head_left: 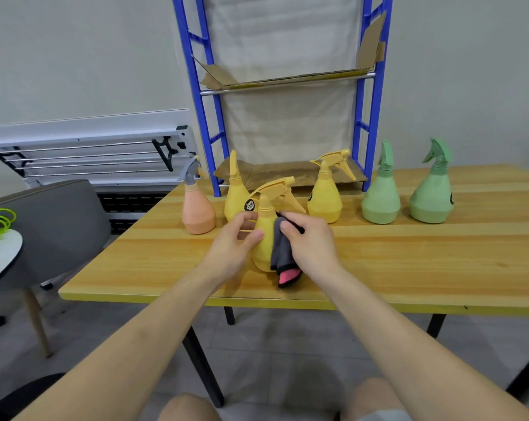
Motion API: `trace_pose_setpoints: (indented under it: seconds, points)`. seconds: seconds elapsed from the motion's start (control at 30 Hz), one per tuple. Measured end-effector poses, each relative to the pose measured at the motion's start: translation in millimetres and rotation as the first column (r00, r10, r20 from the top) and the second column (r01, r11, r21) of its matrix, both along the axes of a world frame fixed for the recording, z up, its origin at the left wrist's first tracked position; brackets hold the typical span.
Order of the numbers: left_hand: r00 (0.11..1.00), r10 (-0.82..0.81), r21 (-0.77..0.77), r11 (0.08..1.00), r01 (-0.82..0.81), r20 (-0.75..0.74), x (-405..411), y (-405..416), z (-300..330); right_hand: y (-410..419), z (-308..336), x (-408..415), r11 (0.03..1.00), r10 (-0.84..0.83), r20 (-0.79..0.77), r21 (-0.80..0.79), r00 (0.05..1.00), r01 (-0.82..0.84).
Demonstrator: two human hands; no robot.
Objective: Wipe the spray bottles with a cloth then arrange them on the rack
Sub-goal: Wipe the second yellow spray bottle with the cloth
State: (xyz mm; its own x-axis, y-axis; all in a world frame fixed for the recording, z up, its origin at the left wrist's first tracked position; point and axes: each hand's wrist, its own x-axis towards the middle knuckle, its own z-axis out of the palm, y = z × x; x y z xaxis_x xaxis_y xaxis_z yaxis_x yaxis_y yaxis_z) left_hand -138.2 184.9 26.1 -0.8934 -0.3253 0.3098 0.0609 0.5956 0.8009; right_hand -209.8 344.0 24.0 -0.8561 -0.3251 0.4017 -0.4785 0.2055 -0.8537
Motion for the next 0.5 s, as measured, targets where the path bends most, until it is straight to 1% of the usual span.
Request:
trace_pose_setpoints:
  seconds: [0.07, 0.13, 0.2, 0.37, 0.43, 0.5]
  points:
    - [1.000, 0.012, -0.041, 0.999, -0.012, 0.003, -2, 1, -2, -4, 5, 3, 0.999, 0.021, -0.033, -0.049, 0.999, -0.023]
    - [1.000, 0.025, -0.034, 0.999, -0.025, 0.002, -2, 1, -6, -2, -1, 6, 0.996, 0.063, -0.024, -0.067, 0.998, -0.065]
    - [1.000, 0.020, 0.005, 1.000, -0.020, -0.004, -1, 2, -11, 4, -13, 5, 0.995, 0.091, -0.025, -0.030, 0.996, -0.092]
    - [1.000, 0.005, 0.046, 0.999, -0.004, -0.014, -1, 4, -11, 18, -22, -12, 0.983, 0.089, 0.027, 0.160, 0.996, -0.092]
    - [1.000, -0.004, 0.073, 0.997, 0.005, -0.010, 0, 1, -10, 19, -25, -16, 0.980, 0.096, 0.043, 0.172, 0.994, -0.102]
    - [1.000, -0.017, 0.089, 0.996, 0.018, -0.014, 1, 0, -10, 18, -27, -16, 0.983, 0.100, 0.040, 0.148, 0.994, -0.105]
